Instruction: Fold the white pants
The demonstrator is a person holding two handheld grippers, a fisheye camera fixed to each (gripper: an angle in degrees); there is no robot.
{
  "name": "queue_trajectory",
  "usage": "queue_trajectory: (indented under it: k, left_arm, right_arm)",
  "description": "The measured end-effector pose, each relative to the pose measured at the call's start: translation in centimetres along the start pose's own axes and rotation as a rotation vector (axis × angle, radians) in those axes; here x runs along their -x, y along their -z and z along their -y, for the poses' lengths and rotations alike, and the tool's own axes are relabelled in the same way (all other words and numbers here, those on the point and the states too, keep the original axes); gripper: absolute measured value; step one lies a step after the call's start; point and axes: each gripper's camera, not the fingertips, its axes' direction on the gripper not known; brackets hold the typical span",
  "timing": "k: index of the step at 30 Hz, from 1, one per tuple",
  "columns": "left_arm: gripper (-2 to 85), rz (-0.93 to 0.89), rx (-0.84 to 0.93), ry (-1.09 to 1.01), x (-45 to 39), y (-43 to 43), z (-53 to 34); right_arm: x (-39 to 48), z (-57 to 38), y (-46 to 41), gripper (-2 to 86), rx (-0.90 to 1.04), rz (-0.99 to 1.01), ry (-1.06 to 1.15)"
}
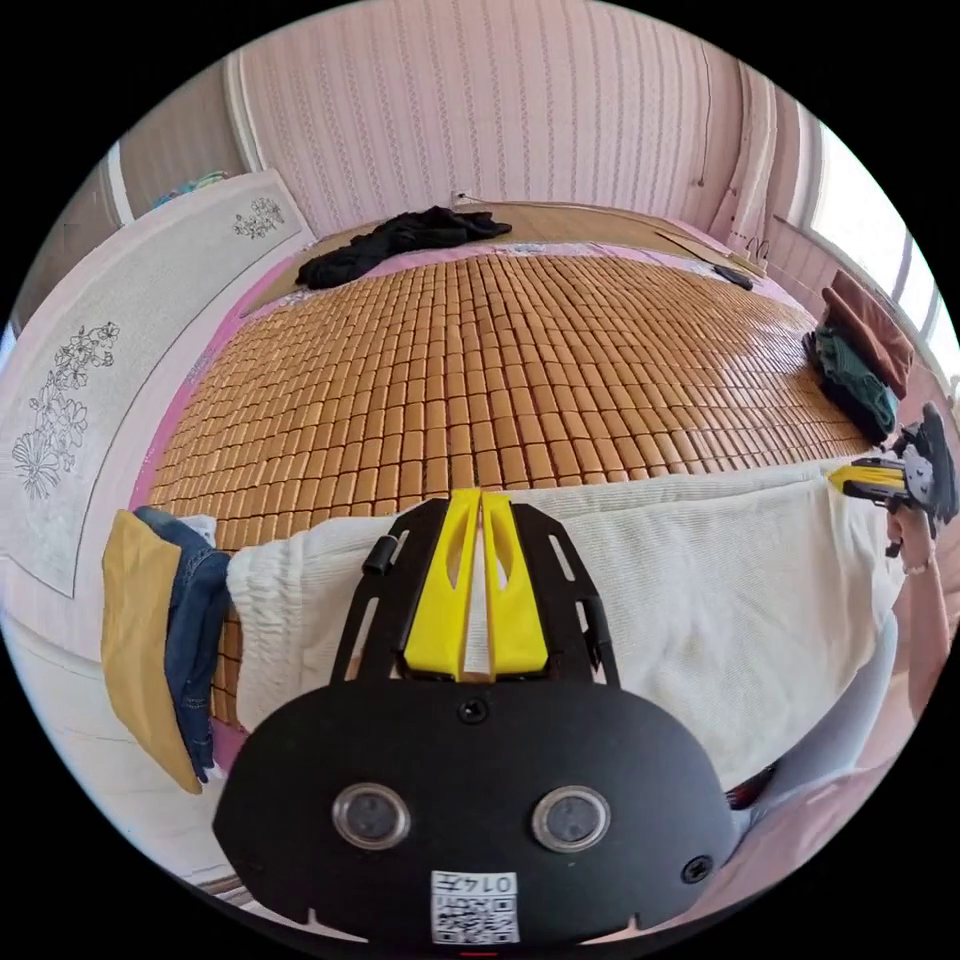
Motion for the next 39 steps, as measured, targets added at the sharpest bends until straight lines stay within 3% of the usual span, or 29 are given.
queue_trajectory:
  k: [2, 5, 7, 9, 12, 19, 24, 26, 27, 31, 35, 39]
  left_arm:
    - [-1.0, 0.054, -0.09, -0.063, -2.0, 3.4, -2.1]
    - [-1.0, -0.058, -0.214, -0.166, -7.3, 7.8, -7.4]
    - [-1.0, -0.239, -0.278, -0.198, -12.5, 9.2, -11.7]
    - [-1.0, -0.401, -0.257, -0.217, -17.1, 8.7, -14.0]
    - [-1.0, -0.581, -0.216, -0.248, -23.3, 7.9, -15.8]
    - [-1.0, -0.512, -0.211, -0.277, -27.8, 7.8, -14.5]
    - [-1.0, -0.416, -0.089, -0.412, -30.7, 5.0, -15.2]
    - [-1.0, -0.445, -0.145, -0.378, -30.4, 4.7, -16.0]
    - [-1.0, -0.45, -0.147, -0.379, -30.5, 4.7, -16.1]
    - [-1.0, -0.422, -0.159, -0.432, -31.5, 5.1, -16.2]
    - [-1.0, -0.413, -0.166, -0.442, -32.2, 5.3, -16.2]
    - [-1.0, -0.48, -0.185, -0.398, -31.9, 4.5, -16.4]
  right_arm:
    - [2.2, -2.2, 2.1, -0.6, -0.061, 0.107, 0.067]
    - [6.6, -6.8, 2.3, -0.5, 0.043, 0.248, 0.137]
    - [8.7, -9.7, 1.3, -0.5, 0.117, 0.199, 0.129]
    - [9.4, -12.7, 1.5, -0.4, -0.02, 0.153, 0.007]
    - [9.3, -12.4, 2.4, -0.3, -0.028, 0.169, -0.03]
    - [10.1, -4.9, 5.5, -0.4, -0.08, 0.063, 0.158]
    - [10.5, 4.0, 0.9, -0.4, 0.06, -0.097, 0.198]
    - [9.9, 5.9, -2.4, -0.4, 0.171, -0.138, 0.168]
    - [9.4, 6.7, -5.0, -0.4, 0.269, -0.137, 0.166]
    - [7.9, 8.2, -5.0, -0.4, 0.357, -0.07, 0.18]
    - [6.2, 10.4, -3.7, -0.5, 0.328, -0.121, 0.182]
    - [3.5, 11.4, -6.5, -0.6, 0.412, -0.051, 0.151]
